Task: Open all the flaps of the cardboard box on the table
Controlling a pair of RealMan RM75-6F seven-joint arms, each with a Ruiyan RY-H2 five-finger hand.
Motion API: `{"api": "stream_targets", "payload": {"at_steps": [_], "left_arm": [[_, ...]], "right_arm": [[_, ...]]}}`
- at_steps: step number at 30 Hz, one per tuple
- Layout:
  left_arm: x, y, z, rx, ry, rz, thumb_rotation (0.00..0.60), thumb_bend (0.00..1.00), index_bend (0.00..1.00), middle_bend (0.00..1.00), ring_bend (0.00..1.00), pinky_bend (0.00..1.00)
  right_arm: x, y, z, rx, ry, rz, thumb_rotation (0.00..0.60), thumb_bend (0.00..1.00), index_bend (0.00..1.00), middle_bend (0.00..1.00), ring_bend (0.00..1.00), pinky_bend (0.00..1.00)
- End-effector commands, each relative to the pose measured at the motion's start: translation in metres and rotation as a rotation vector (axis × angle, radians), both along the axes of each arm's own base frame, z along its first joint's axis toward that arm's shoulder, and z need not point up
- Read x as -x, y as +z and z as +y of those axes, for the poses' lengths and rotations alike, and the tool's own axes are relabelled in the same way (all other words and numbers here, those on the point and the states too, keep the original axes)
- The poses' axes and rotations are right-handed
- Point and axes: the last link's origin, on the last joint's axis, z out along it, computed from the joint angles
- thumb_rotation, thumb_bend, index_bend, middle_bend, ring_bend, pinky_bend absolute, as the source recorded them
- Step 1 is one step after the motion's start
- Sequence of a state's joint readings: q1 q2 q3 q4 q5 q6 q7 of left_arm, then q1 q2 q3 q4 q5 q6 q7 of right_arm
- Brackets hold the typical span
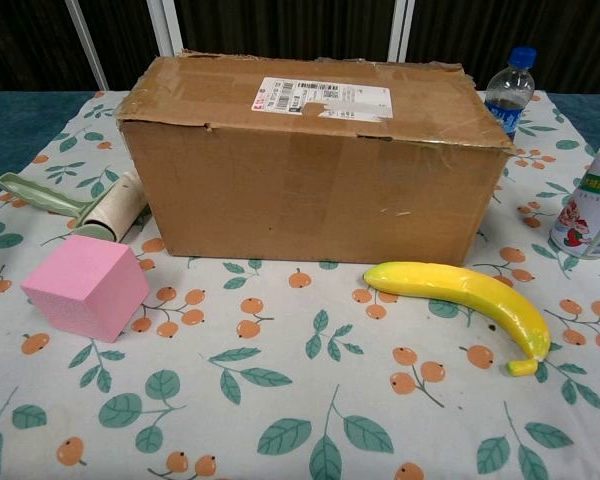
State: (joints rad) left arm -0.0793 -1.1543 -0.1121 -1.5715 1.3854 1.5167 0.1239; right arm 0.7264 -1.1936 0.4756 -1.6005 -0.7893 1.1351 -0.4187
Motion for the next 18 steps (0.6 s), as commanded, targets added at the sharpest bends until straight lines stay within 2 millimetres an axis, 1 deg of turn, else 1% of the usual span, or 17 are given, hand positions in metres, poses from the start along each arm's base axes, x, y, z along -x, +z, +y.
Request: {"api": "stream_targets", "payload": {"at_steps": [1,3,4,7,8,11,12,14,15,17,18], "left_arm": [[-0.001,0.001,0.0,-0.016,-0.007,0.019,0.6,0.12,0.0,0.0,0.0,0.0],[-0.002,0.0,0.0,-0.021,-0.014,0.033,0.6,0.12,0.0,0.0,0.0,0.0],[-0.002,-0.001,0.0,-0.018,-0.018,0.042,0.6,0.12,0.0,0.0,0.0,0.0],[-0.003,-0.003,-0.001,-0.005,-0.024,0.054,0.6,0.12,0.0,0.0,0.0,0.0],[-0.005,-0.003,0.0,0.002,-0.03,0.06,0.6,0.12,0.0,0.0,0.0,0.0],[-0.01,-0.003,0.003,0.019,-0.047,0.072,0.6,0.12,0.0,0.0,0.0,0.0],[-0.012,-0.003,0.004,0.024,-0.052,0.073,0.6,0.12,0.0,0.0,0.0,0.0],[-0.021,-0.002,0.01,0.033,-0.075,0.075,0.6,0.12,0.0,0.0,0.0,0.0],[-0.025,-0.002,0.013,0.037,-0.087,0.072,0.6,0.14,0.0,0.0,0.0,0.0],[-0.039,0.001,0.022,0.048,-0.118,0.066,0.6,0.21,0.0,0.0,0.0,0.0],[-0.046,0.002,0.027,0.054,-0.133,0.063,0.6,0.29,0.0,0.0,0.0,0.0]], "right_arm": [[0.048,0.014,0.065,0.002,0.008,0.104,0.547,0.17,0.0,0.0,0.0,0.24],[0.061,0.015,0.082,0.0,0.005,0.132,0.514,0.16,0.0,0.0,0.0,0.23],[0.071,0.015,0.094,-0.008,-0.001,0.152,0.508,0.16,0.0,0.0,0.0,0.23],[0.088,0.015,0.117,-0.021,-0.022,0.183,0.49,0.16,0.0,0.0,0.0,0.23],[0.095,0.015,0.126,-0.023,-0.03,0.191,0.496,0.16,0.0,0.0,0.0,0.23],[0.108,0.013,0.145,-0.018,-0.034,0.208,0.55,0.15,0.0,0.0,0.0,0.23],[0.112,0.012,0.149,-0.014,-0.029,0.213,0.568,0.16,0.0,0.0,0.0,0.23],[0.121,0.008,0.158,-0.003,-0.018,0.224,0.583,0.16,0.0,0.0,0.0,0.23],[0.125,0.006,0.16,0.002,-0.014,0.225,0.591,0.17,0.0,0.0,0.0,0.23],[0.134,0.0,0.165,0.002,-0.016,0.215,0.598,0.17,0.0,0.0,0.0,0.23],[0.137,-0.002,0.166,0.002,-0.015,0.21,0.6,0.18,0.0,0.0,0.0,0.23]]}}
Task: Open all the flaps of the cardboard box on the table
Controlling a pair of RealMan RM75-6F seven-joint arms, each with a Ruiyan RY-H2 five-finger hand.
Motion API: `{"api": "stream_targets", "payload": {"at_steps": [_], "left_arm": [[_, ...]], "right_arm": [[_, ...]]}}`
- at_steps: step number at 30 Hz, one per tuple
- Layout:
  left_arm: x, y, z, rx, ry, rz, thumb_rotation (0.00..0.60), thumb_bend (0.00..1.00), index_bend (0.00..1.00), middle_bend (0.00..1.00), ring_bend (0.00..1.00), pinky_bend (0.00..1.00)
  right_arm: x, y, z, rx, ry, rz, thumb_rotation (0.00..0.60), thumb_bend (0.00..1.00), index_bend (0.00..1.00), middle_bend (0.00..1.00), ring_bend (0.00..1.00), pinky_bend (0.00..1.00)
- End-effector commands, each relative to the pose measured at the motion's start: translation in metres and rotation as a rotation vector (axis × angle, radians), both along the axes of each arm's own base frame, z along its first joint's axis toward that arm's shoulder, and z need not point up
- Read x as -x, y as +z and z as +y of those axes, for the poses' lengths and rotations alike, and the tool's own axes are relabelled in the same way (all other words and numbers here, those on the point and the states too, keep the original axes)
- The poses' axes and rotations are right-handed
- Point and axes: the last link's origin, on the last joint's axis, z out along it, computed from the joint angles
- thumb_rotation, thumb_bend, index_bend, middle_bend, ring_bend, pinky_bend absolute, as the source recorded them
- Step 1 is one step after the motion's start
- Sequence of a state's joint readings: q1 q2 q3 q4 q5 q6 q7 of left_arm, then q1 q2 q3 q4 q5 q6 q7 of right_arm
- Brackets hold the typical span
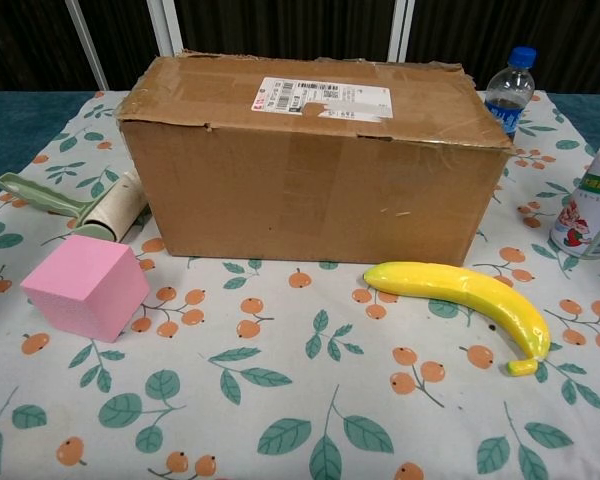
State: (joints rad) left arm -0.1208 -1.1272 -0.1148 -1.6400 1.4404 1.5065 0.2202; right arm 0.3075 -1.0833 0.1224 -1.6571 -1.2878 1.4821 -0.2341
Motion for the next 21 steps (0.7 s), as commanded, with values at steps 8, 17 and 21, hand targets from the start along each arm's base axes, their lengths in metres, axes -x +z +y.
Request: {"api": "stream_targets", "payload": {"at_steps": [8,17,21], "left_arm": [[-0.099,0.012,0.068,0.101,-0.194,-0.042,0.6,0.74,0.01,0.07,0.06,0.16],[-0.182,0.0,0.146,0.181,-0.284,-0.017,0.6,0.98,0.09,0.19,0.17,0.29],[-0.206,-0.011,0.18,0.229,-0.247,-0.009,0.6,1.0,0.11,0.22,0.18,0.31]], "right_arm": [[0.026,-0.023,0.011,-0.024,0.039,-0.069,0.6,0.2,0.0,0.0,0.0,0.23],[0.035,-0.03,0.012,-0.047,0.025,-0.149,0.6,0.21,0.0,0.0,0.0,0.23],[0.037,-0.03,0.012,-0.057,0.013,-0.167,0.6,0.21,0.0,0.0,0.0,0.23]]}}
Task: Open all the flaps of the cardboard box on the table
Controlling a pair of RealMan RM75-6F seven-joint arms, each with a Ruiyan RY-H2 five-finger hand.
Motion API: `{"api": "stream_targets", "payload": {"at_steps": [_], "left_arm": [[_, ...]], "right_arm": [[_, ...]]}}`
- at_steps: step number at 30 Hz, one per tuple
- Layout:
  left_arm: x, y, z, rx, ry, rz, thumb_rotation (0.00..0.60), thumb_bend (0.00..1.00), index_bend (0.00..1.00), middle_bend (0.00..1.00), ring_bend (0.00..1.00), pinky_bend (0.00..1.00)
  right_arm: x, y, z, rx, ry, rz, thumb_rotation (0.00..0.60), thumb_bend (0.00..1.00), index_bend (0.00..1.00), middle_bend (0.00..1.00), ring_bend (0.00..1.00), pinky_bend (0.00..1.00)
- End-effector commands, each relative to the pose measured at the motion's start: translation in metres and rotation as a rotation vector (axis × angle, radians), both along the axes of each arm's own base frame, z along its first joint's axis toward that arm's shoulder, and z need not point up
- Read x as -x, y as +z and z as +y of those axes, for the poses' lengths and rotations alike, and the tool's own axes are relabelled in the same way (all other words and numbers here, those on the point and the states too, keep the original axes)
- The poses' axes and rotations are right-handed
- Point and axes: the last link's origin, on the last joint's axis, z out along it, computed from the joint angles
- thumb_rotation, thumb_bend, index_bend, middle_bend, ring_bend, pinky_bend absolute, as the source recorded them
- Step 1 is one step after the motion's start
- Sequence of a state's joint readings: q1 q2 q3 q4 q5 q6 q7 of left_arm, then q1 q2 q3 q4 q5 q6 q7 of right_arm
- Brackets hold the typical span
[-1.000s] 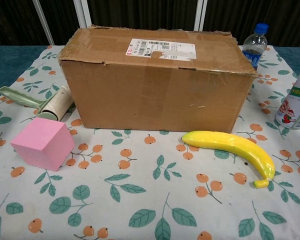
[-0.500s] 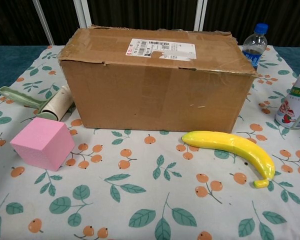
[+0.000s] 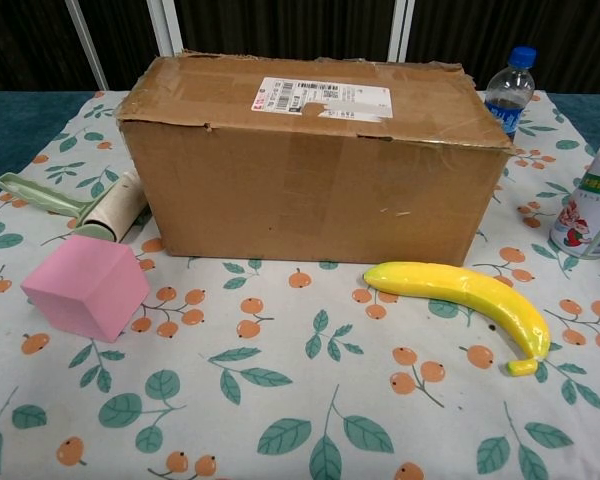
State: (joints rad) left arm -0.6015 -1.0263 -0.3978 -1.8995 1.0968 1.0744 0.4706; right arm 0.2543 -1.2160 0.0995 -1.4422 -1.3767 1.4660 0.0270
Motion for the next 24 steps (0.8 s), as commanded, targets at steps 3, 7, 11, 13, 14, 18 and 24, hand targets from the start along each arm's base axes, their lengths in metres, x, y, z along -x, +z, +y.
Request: {"api": "stream_targets", "payload": {"at_steps": [3,7,11,13,14,18,24], "left_arm": [[-0.053,-0.022,0.059,0.088,0.035,0.035,0.6,1.0,0.14,0.24,0.19,0.31],[-0.077,-0.035,0.079,0.128,0.047,0.063,0.6,1.0,0.18,0.27,0.2,0.31],[-0.092,-0.049,0.093,0.161,0.052,0.122,0.6,1.0,0.22,0.31,0.2,0.31],[-0.096,-0.056,0.096,0.18,0.064,0.132,0.6,1.0,0.24,0.33,0.23,0.33],[-0.098,-0.061,0.098,0.196,0.072,0.138,0.6,1.0,0.24,0.34,0.24,0.34],[-0.102,-0.075,0.1,0.225,0.09,0.152,0.6,1.0,0.28,0.41,0.29,0.39],[-0.109,-0.094,0.101,0.257,0.091,0.168,0.6,1.0,0.31,0.45,0.33,0.41]], "right_arm": [[0.001,0.0,-0.001,-0.004,-0.007,-0.017,0.6,0.21,0.0,0.0,0.0,0.23],[0.003,0.0,-0.001,-0.006,-0.013,-0.03,0.6,0.21,0.0,0.0,0.0,0.23],[0.003,0.0,-0.001,-0.009,-0.018,-0.043,0.6,0.21,0.0,0.0,0.0,0.23],[0.003,0.0,-0.001,-0.009,-0.017,-0.05,0.6,0.21,0.0,0.0,0.0,0.23],[0.003,0.0,-0.001,-0.01,-0.017,-0.055,0.6,0.21,0.0,0.0,0.0,0.23],[0.004,-0.001,0.0,-0.013,-0.019,-0.06,0.6,0.21,0.0,0.0,0.0,0.23],[0.005,-0.001,-0.001,-0.009,-0.024,-0.072,0.6,0.21,0.0,0.0,0.0,0.23]]}}
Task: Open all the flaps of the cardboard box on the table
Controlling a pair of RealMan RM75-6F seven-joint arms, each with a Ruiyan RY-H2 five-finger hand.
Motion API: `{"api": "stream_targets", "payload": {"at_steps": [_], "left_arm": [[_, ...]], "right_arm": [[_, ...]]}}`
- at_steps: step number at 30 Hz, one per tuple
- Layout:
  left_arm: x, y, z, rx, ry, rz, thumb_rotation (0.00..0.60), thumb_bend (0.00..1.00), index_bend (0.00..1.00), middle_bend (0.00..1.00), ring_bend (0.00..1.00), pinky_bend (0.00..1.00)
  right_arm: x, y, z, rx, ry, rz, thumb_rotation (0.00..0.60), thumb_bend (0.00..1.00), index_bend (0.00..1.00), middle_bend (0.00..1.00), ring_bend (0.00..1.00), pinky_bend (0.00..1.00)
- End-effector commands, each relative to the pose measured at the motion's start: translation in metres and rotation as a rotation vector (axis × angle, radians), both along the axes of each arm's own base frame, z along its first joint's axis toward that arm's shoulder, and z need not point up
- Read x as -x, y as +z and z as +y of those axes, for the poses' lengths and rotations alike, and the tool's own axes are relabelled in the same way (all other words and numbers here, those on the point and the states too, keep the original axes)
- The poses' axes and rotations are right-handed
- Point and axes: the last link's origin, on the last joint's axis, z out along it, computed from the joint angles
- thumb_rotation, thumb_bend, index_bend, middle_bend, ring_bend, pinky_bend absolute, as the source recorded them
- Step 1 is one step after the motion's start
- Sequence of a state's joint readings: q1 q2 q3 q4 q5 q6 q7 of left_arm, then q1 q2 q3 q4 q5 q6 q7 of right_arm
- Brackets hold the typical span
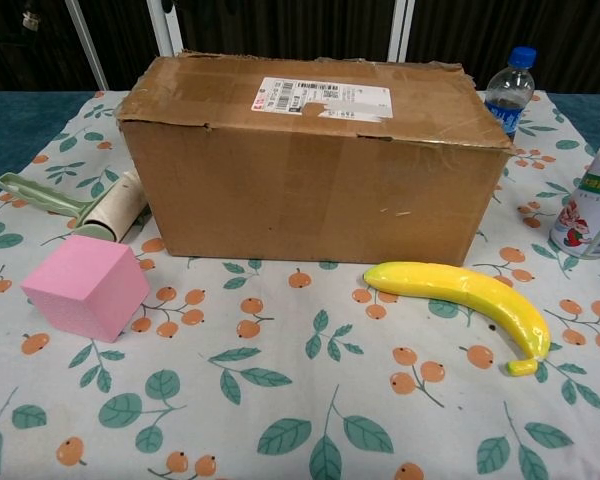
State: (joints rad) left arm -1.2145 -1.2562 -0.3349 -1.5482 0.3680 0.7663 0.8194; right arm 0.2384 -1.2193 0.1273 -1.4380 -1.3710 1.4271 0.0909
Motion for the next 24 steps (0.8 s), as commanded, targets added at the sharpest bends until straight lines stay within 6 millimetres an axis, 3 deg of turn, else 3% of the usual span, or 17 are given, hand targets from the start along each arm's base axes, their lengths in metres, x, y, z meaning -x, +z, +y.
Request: {"api": "stream_targets", "payload": {"at_steps": [1,12,24], "left_arm": [[-0.004,-0.01,0.0,0.016,-0.003,0.009,0.6,1.0,0.31,0.45,0.33,0.41],[-0.005,-0.029,0.001,0.045,0.006,0.015,0.6,1.0,0.32,0.46,0.33,0.41],[-0.007,-0.036,-0.002,0.069,0.009,-0.007,0.6,1.0,0.39,0.57,0.42,0.48]], "right_arm": [[0.0,0.0,0.0,0.001,-0.002,-0.004,0.6,0.21,0.0,0.0,0.0,0.23],[0.001,0.0,0.0,0.001,-0.01,-0.019,0.6,0.21,0.0,0.0,0.0,0.23],[0.0,-0.001,0.001,-0.002,-0.008,-0.024,0.6,0.21,0.0,0.0,0.0,0.23]]}}
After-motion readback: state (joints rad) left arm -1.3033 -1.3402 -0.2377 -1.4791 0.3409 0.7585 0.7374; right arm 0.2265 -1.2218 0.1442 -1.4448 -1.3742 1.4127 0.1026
